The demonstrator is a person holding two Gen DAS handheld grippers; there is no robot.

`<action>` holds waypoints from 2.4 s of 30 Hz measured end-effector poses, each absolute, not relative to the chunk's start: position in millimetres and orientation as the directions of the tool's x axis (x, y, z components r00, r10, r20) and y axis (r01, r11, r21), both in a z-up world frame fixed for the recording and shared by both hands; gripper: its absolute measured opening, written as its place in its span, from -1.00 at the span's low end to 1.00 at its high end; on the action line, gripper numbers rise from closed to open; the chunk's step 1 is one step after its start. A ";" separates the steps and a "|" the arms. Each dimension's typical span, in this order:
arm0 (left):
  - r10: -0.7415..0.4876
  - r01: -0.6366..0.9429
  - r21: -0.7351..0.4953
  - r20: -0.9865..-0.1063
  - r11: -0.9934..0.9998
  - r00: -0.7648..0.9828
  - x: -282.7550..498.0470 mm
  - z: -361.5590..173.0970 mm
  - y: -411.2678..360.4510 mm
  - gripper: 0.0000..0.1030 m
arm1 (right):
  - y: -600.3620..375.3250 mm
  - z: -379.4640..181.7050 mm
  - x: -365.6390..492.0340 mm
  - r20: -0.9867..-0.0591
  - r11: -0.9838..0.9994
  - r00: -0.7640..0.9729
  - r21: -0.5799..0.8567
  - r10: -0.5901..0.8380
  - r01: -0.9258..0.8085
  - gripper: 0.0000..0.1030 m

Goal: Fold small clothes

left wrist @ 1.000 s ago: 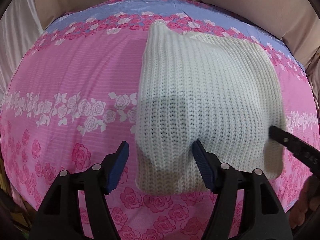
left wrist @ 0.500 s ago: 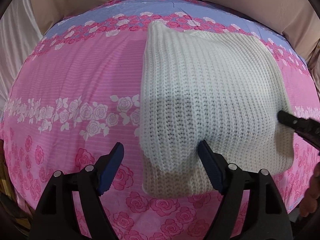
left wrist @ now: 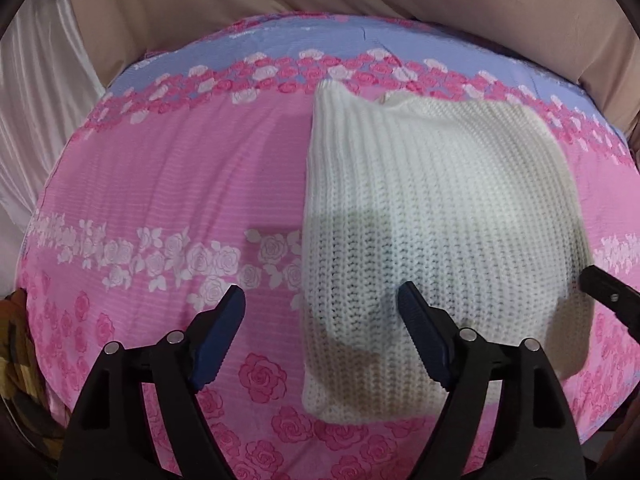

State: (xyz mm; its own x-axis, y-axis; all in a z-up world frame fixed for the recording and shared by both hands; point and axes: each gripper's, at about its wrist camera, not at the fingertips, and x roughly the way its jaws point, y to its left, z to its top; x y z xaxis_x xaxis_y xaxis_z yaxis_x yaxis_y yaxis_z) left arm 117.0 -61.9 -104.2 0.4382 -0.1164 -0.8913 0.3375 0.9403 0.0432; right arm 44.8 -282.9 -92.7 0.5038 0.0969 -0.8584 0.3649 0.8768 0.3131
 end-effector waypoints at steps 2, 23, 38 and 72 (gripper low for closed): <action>-0.102 0.340 0.057 -0.896 0.939 0.432 117.3 -107.8 -63.4 0.50 | -282.0 -100.6 43.0 -0.880 0.888 0.470 0.270 0.069 0.373 -0.96; -0.135 0.328 -0.005 -0.917 0.945 0.375 66.2 -102.2 -42.6 0.48 | -281.2 -143.9 2.0 -0.875 0.818 0.445 0.392 0.191 0.420 -0.19; -0.060 0.272 0.049 -0.923 0.961 0.380 64.5 -116.4 -27.4 0.45 | -289.9 -140.3 -5.7 -0.889 0.803 0.432 0.365 0.150 0.471 -0.65; -0.110 0.322 0.089 -0.827 0.943 0.552 7.7 -72.7 -61.6 0.74 | -226.5 -88.9 -50.8 -0.872 0.895 0.484 0.157 -0.073 0.417 -0.06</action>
State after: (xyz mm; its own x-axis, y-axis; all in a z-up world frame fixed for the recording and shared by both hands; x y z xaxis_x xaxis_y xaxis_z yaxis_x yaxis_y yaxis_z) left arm 7.7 -61.6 -72.7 0.5516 -0.1104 -0.8268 0.3220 0.9426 0.0889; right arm -50.8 -226.5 -88.9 0.4841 -0.0727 -0.8720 0.4173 0.8951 0.1570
